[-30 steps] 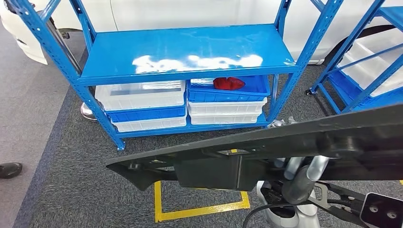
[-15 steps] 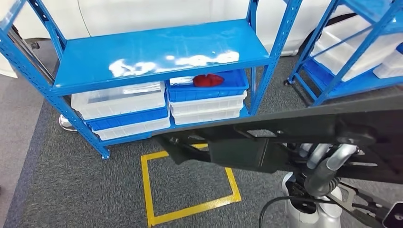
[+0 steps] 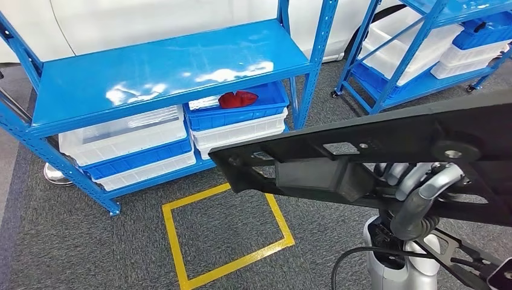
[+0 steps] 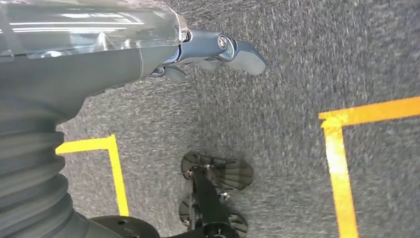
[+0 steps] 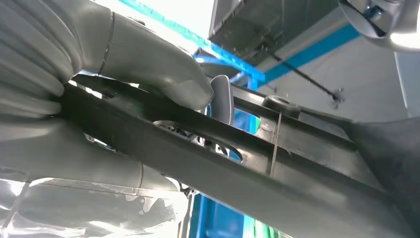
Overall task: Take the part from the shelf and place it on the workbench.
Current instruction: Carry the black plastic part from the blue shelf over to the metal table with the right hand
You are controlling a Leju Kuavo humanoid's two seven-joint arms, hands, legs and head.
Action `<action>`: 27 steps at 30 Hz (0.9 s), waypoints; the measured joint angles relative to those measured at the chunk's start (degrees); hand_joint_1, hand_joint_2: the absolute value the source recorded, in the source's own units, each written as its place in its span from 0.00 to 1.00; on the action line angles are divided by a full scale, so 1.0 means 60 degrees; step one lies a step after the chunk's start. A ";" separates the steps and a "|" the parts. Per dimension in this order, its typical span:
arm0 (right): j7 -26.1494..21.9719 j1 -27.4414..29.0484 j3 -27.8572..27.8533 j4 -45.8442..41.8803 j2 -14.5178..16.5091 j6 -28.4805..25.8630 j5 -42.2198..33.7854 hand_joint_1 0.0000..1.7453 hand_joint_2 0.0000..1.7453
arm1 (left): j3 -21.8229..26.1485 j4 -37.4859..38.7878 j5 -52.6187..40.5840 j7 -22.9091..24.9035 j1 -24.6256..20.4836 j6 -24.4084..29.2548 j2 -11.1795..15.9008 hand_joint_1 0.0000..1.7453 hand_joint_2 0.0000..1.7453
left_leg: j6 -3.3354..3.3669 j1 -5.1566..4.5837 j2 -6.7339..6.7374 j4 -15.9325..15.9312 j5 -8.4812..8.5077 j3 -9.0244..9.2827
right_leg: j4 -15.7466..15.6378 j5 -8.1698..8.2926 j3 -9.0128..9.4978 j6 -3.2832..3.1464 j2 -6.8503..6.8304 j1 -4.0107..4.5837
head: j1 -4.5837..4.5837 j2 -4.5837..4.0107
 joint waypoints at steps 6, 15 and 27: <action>0.0001 -0.0102 0.0339 -0.0096 -0.0116 -0.0311 0.0091 1.00 1.00 | -0.0004 0.0000 0.0053 0.0110 -0.0008 0.0081 -0.0139 0.00 1.00 | -0.0246 0.0035 -0.0540 0.1315 -0.0863 -0.0529 | -0.0164 0.0180 -0.0019 -0.0308 0.0494 -0.0093 | 0.0000 0.0000; 0.0001 -0.0303 0.0890 -0.0029 -0.0113 -0.0304 0.0093 1.00 1.00 | 0.0021 0.0000 0.0226 0.0290 0.0038 0.0306 -0.0221 0.00 1.00 | -0.0122 0.0066 -0.1354 0.0081 -0.0032 -0.0049 | 0.0025 0.0168 -0.0128 -0.0148 0.1380 -0.0074 | -0.0001 0.0000; 0.0001 -0.0482 0.1051 0.0015 -0.0093 -0.0591 0.0163 1.00 1.00 | 0.0066 0.0000 0.0250 0.0400 0.0028 0.0468 -0.0292 0.00 1.00 | 0.0140 0.0047 -0.0178 -0.0062 -0.0004 0.0034 | 0.1459 -0.0269 -0.0839 0.0200 0.0350 -0.0167 | 0.0000 0.0000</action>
